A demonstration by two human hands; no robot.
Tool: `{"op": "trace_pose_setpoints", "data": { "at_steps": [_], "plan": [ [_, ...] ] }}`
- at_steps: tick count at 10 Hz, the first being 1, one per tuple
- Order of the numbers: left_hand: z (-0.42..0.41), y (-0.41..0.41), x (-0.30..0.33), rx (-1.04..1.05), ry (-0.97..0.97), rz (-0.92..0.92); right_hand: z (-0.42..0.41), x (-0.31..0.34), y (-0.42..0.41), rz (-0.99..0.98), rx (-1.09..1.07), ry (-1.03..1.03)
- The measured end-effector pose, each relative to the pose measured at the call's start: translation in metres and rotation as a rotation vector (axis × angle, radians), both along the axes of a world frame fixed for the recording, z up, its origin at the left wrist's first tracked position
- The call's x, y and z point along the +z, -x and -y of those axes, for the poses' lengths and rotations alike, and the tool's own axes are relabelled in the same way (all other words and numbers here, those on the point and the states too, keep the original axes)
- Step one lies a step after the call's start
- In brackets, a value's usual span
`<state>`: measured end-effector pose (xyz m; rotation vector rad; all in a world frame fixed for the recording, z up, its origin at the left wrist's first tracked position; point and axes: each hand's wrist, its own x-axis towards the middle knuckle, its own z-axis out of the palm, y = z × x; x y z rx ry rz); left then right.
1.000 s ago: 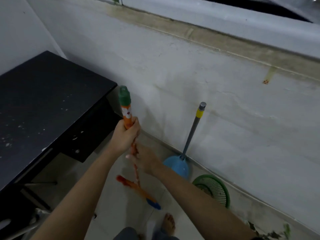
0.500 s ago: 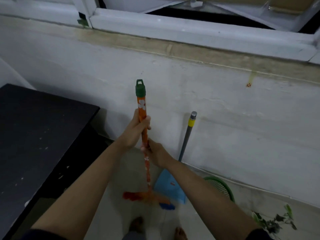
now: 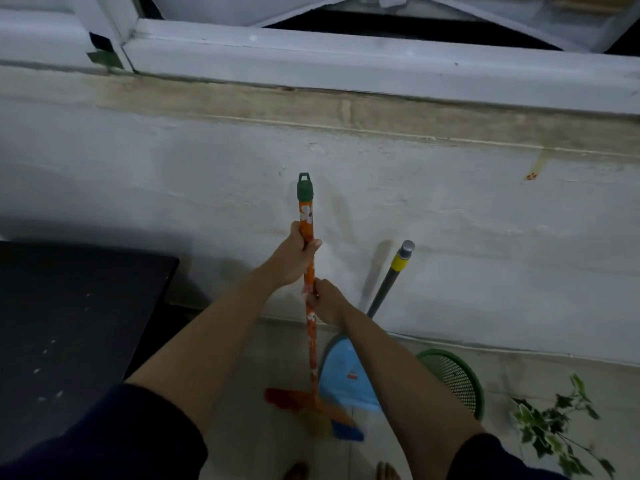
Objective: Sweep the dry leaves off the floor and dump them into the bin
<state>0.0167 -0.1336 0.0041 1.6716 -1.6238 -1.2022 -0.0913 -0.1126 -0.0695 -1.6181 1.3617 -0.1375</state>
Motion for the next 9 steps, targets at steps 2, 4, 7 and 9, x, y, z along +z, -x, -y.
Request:
{"op": "trace_pose_setpoints", "data": {
  "at_steps": [2,4,7,9],
  "plan": [
    [0.033,-0.005,-0.012,-0.026,-0.108,0.061,0.025,-0.006,-0.002,-0.052,-0.048,-0.027],
    [0.03,-0.005,-0.02,0.02,-0.05,0.085,0.029,-0.014,-0.004,-0.099,-0.079,0.009],
    [-0.008,-0.025,-0.016,0.059,-0.097,0.3,-0.005,0.014,0.005,-0.133,-0.229,0.082],
    [-0.051,-0.028,0.001,0.018,0.102,0.501,-0.034,0.046,0.015,-0.292,-0.19,0.302]
  ]
}}
